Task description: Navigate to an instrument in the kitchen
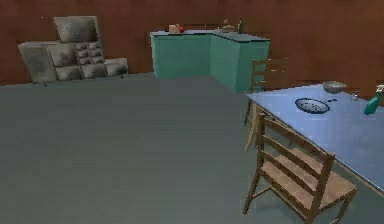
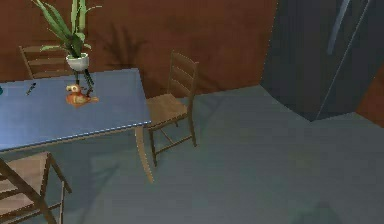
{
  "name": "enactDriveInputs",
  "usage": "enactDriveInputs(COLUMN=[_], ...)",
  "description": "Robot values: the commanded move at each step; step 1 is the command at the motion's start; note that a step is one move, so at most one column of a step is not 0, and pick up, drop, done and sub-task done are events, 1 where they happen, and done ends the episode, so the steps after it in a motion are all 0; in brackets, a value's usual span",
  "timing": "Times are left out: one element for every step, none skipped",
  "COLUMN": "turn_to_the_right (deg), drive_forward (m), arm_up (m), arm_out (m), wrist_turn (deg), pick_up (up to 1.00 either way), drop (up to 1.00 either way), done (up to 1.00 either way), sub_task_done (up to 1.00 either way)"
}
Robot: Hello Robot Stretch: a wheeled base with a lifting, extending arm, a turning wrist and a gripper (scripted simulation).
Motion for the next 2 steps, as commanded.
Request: enactDriveInputs(turn_to_the_right=[-15.0,0.0], drive_forward=[0.00,1.00], arm_up=[0.00,0.00], arm_out=[0.00,0.00], wrist_turn=[0.0,0.0], pick_up=[0.00,0.00], drop=[0.00,0.00], done=[0.00,0.00], sub_task_done=[0.00,0.00])
